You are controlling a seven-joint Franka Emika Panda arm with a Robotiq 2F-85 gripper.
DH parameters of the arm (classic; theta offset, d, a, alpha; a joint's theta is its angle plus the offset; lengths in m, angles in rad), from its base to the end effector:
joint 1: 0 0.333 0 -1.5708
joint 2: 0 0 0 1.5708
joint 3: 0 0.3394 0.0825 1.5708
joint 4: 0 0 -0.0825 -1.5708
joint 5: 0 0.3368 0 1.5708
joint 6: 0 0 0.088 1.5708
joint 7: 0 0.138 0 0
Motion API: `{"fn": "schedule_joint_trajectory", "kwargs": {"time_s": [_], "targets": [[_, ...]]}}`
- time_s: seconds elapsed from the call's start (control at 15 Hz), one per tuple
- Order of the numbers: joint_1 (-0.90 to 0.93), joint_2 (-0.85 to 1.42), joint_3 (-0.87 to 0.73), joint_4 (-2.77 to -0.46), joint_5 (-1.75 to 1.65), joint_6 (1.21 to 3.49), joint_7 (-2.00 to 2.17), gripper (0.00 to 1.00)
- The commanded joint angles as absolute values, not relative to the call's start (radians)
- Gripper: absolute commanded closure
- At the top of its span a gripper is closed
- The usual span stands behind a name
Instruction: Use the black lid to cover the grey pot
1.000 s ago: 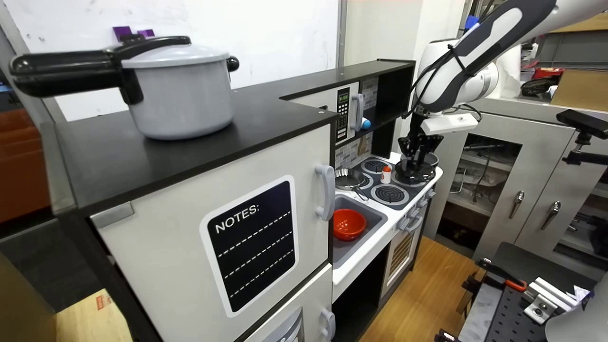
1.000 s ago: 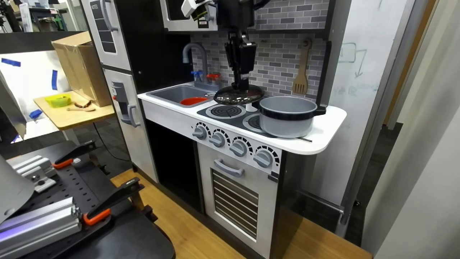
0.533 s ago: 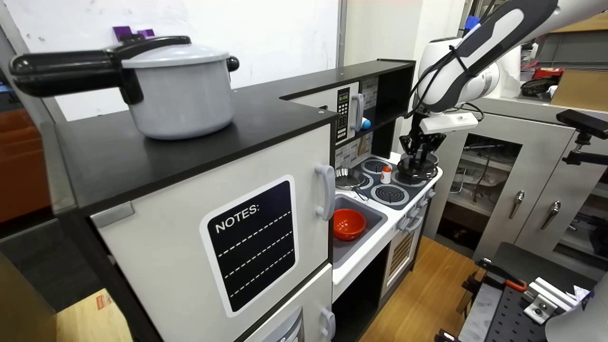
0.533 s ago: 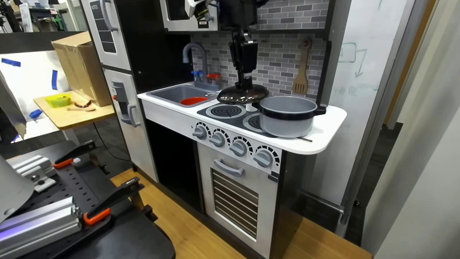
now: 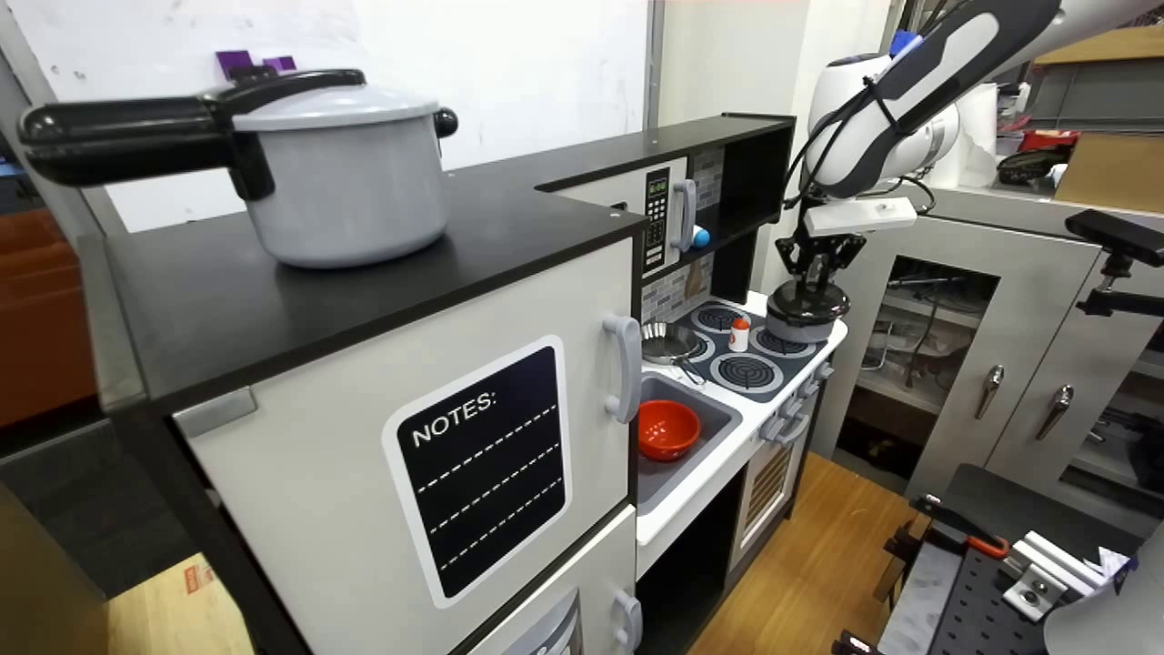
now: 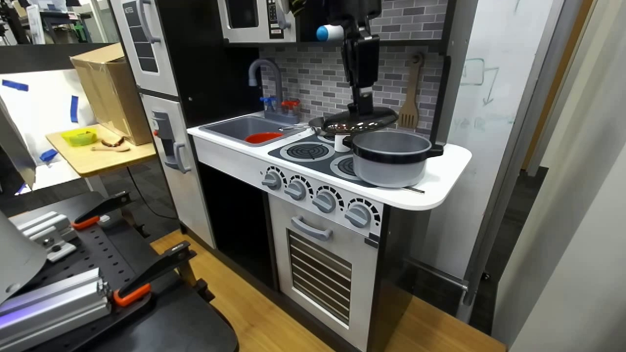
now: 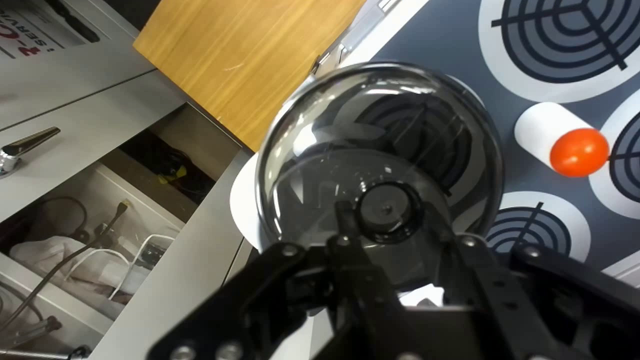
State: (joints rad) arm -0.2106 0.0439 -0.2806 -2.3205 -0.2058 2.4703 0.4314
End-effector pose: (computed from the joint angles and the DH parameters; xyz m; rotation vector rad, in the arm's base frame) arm 0.4347 -0.2360 0.3594 2.7692 -1.1175 0.1523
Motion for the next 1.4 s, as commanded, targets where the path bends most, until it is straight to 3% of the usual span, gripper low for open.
{"fn": "schedule_joint_trajectory", "kwargs": {"time_s": [0.0,1.33], "targets": [[-0.217,0.059,-0.275,-2.284,-0.230,2.418,0.460,0.92],[-0.247,0.208,-0.331,-2.093,-0.124,2.347,0.514,0.92]]}}
